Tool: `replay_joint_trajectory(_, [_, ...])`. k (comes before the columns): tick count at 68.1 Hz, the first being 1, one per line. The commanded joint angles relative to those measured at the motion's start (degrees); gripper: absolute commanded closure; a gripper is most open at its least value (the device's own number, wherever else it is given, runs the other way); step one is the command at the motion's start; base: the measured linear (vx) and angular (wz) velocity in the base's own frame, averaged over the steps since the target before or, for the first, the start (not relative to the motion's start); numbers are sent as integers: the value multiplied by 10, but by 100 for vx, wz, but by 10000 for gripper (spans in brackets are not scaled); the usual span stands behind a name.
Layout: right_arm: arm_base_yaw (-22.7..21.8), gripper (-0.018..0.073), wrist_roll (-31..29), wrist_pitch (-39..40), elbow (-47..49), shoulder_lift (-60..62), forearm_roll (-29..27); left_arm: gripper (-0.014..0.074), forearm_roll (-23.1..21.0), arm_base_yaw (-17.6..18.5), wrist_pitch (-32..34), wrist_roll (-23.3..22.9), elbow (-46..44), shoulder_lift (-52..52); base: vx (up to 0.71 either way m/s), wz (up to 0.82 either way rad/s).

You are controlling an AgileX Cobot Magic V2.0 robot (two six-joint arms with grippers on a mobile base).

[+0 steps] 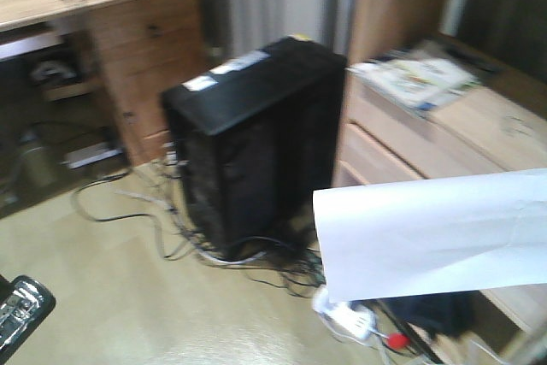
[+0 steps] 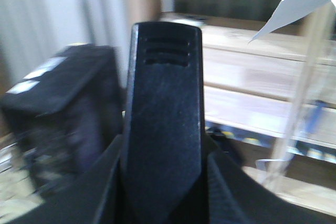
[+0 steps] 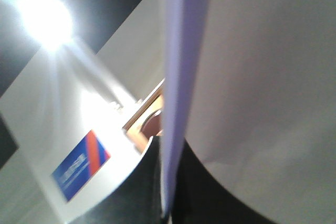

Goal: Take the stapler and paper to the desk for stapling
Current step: 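Drive the base toward the wooden desk with the monitor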

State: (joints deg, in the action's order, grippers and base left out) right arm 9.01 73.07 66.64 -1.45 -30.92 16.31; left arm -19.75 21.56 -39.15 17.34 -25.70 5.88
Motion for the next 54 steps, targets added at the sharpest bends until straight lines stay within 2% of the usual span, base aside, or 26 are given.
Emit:
replay_joint_trajectory(1, [-1, 561, -7, 83, -13, -1, -7, 603, -16, 0, 68, -1, -16, 6, 13, 70])
replay_joint_trajectory(54, [-1, 561, -7, 83, -13, -1, -7, 603, -16, 0, 68, -1, -16, 6, 14, 69])
